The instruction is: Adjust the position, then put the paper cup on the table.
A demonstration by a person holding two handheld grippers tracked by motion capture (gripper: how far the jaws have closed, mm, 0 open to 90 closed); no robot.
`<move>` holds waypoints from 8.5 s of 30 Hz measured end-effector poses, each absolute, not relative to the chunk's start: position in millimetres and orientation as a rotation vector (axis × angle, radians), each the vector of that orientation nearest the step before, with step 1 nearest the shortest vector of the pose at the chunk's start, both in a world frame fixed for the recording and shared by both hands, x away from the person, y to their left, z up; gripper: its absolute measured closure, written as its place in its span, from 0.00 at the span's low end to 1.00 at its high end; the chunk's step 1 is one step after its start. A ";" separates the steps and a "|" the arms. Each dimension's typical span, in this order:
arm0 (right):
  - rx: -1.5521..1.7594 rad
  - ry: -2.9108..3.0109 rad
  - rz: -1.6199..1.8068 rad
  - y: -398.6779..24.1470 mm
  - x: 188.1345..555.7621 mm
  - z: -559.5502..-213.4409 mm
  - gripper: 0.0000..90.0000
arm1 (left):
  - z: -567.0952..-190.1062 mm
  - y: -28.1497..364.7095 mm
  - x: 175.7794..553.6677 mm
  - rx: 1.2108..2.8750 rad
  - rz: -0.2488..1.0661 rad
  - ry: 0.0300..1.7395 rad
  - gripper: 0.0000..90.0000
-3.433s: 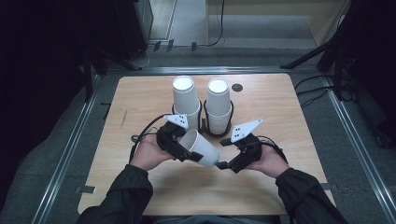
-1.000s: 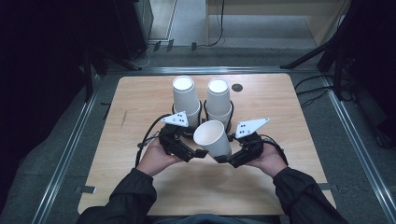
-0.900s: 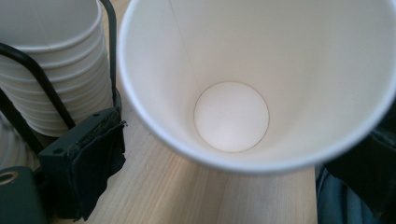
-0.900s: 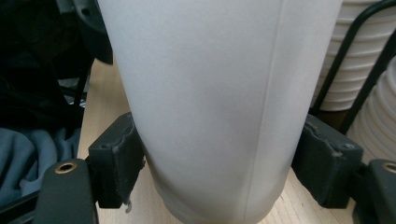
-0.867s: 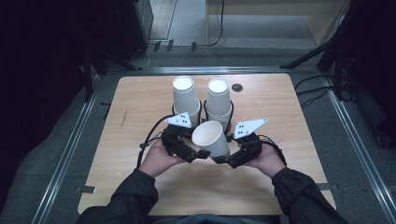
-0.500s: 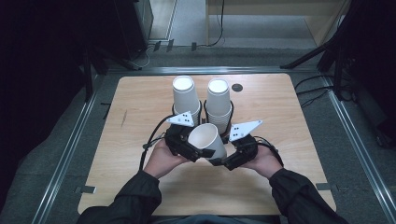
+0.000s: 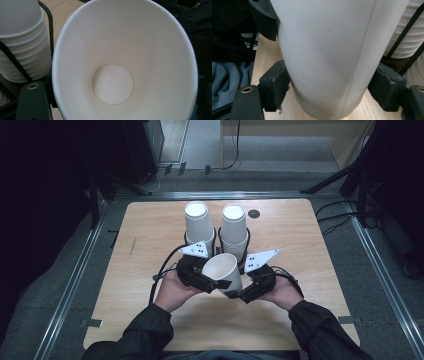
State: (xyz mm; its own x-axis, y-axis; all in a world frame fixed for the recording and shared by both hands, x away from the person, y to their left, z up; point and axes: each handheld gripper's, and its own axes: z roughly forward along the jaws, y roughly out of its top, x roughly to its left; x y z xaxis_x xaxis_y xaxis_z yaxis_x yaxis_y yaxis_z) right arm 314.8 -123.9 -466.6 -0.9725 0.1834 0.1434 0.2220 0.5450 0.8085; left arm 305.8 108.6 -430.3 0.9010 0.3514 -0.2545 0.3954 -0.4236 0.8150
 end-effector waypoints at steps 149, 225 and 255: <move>-0.983 -2.868 -1.241 -196.4 349.2 -485.2 0.24 | -477.7 327.6 407.2 2.168 0.394 1.233 0.15; -0.907 -2.923 -1.206 -191.5 352.0 -481.4 0.23 | -416.5 300.9 361.6 2.060 0.342 1.143 0.00; -0.830 -2.923 -1.223 -175.8 367.8 -477.3 0.23 | -443.2 245.3 329.0 2.123 0.260 1.022 0.06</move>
